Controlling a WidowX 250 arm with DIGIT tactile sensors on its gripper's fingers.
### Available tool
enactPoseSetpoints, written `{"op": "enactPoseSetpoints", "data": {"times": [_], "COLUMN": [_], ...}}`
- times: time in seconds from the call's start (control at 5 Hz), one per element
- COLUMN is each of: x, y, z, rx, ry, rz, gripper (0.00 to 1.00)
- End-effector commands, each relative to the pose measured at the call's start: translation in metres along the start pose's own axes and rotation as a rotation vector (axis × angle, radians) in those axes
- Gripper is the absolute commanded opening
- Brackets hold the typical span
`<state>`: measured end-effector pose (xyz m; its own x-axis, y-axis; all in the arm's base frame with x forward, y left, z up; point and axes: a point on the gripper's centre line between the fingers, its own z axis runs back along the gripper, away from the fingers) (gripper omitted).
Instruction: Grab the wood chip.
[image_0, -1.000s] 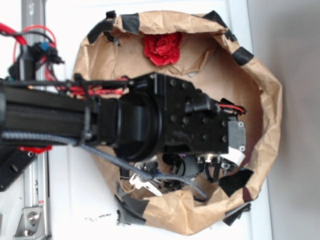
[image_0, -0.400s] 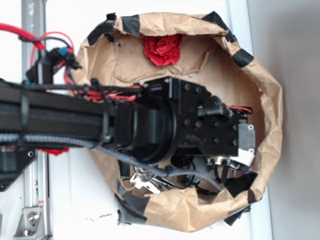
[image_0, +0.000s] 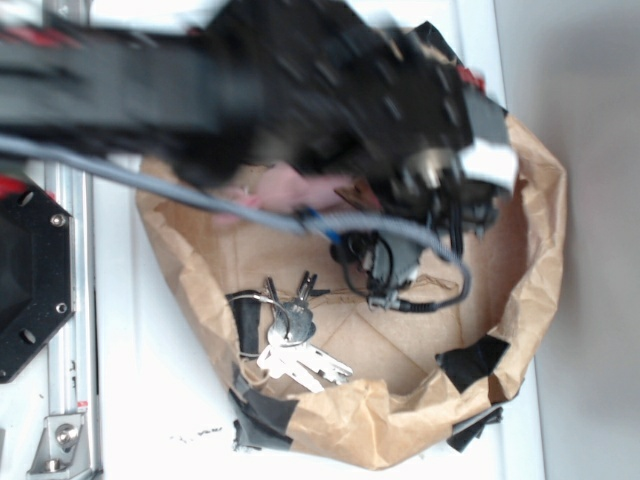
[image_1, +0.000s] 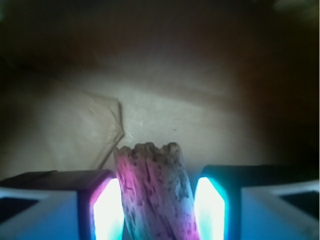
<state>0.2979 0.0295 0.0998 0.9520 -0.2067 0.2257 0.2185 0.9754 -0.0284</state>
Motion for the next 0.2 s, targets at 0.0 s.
{"op": "enactPoseSetpoints", "data": {"times": [0.0], "x": [0.0158], "y": [-0.0188], "z": [0.0720], "rx": [0.019], "ry": [-0.045], "rz": [-0.002], "gripper": [0.00]}}
